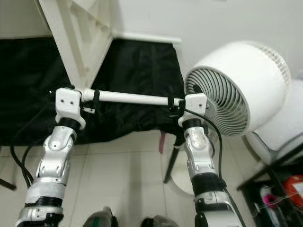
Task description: Building children table
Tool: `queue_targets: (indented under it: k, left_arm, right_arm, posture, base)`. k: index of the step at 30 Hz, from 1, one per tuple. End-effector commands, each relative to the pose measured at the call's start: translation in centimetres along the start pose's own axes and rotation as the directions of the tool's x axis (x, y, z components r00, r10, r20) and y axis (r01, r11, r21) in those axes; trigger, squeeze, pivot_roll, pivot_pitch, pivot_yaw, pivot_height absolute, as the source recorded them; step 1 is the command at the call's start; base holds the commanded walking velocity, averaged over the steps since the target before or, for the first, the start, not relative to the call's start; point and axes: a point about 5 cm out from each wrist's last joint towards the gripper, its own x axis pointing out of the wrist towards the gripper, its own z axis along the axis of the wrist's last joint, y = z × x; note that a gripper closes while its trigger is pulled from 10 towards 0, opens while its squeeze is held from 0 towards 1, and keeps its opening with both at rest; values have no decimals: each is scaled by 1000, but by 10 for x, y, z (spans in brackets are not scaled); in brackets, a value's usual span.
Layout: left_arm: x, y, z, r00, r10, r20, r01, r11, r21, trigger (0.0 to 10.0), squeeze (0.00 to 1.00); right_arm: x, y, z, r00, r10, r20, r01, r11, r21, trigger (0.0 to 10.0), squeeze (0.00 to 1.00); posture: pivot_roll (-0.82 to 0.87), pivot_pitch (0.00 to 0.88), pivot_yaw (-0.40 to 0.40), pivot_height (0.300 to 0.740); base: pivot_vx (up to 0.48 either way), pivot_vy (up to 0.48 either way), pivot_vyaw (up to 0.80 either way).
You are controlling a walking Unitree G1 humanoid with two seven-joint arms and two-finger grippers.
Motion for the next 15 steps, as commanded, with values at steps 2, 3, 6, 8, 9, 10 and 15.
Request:
queue_targets:
  k: [2,3,6,8,9,10,15]
  left_arm:
    - [-1,3,-2,994,106,-14,-106,994,-2,10000,0]
    - [-1,3,-2,994,105,-17,-105,995,5,10000,0]
    - [-3,4,-3,995,103,-20,-102,995,5,10000,0]
    - [-4,4,-4,994,102,-25,-102,995,-12,10000,0]
    - [-4,4,-4,994,102,-25,-102,995,-12,10000,0]
    - [-4,4,-5,994,101,-29,-102,995,-19,10000,0]
    - [-3,4,-5,995,98,-31,-98,995,-16,10000,0]
  right_arm:
    - [-1,-2,-2,1000,1,-7,-1,1000,-6,10000,0]
    - [-1,-2,-2,1000,4,-8,-4,1000,-8,10000,0]
    - [-1,-3,-2,1000,7,-5,-7,1000,-4,10000,0]
    - [-1,-3,-1,1000,11,-4,-11,1000,-2,10000,0]
    - [-1,-3,-1,1000,11,-4,-11,1000,-2,10000,0]
    - [-1,-3,-2,1000,13,-4,-13,1000,-3,10000,0]
    - [-1,-2,-2,1000,16,-5,-16,1000,-4,10000,0]
  posture:
    - [82,0,-26,740]
    - [83,0,-26,740]
    - [84,0,-28,740]
    - [85,0,-28,740]
    - [85,0,-28,740]
    - [85,0,-27,740]
    - [86,0,-25,740]
  base:
    - [0,0,0]
    - [0,0,0]
    - [0,0,0]
    - [0,0,0]
    - [0,0,0]
    - [0,398,0]
    - [0,472,0]
